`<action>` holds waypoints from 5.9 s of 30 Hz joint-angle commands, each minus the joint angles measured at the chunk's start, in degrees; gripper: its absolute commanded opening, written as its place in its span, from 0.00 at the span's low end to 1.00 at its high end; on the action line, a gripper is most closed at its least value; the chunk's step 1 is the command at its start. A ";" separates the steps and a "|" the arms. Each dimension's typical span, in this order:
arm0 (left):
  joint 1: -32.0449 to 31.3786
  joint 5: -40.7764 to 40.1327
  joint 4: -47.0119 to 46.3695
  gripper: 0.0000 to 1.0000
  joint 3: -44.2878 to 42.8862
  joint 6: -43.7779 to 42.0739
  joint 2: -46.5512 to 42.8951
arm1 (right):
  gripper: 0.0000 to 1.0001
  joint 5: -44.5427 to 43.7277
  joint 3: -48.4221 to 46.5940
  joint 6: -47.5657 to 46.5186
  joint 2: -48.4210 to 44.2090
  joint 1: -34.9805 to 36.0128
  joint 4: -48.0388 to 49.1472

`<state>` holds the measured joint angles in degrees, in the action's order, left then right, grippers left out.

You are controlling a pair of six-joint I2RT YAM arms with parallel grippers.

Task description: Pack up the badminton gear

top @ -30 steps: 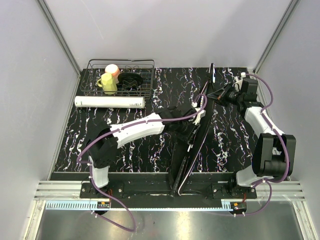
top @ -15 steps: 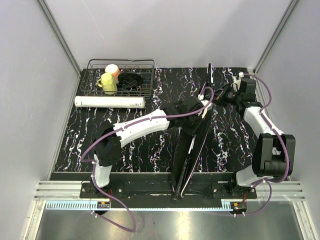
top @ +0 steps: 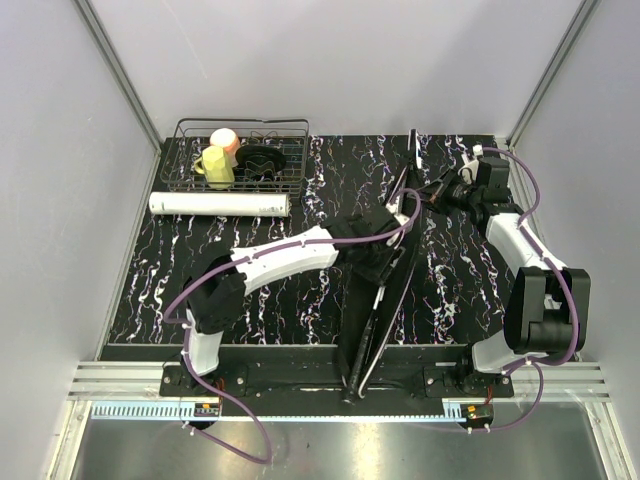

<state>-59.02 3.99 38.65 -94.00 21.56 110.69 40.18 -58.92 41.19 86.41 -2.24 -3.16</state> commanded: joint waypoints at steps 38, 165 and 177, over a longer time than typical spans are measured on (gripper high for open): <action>-0.39 -8.40 -5.77 0.73 1.33 4.11 -9.16 | 0.00 7.80 -0.85 5.57 1.04 3.21 9.57; 23.86 23.06 -35.29 0.79 15.25 20.62 -13.32 | 0.00 -18.83 15.50 12.60 -26.21 29.31 -6.16; 24.57 27.82 -40.67 0.58 12.08 26.43 -5.49 | 0.00 -18.65 15.67 12.42 -26.73 29.22 -6.25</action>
<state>-34.50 28.29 2.98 -79.13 46.02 104.12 20.23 -41.30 54.22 62.28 26.68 -13.17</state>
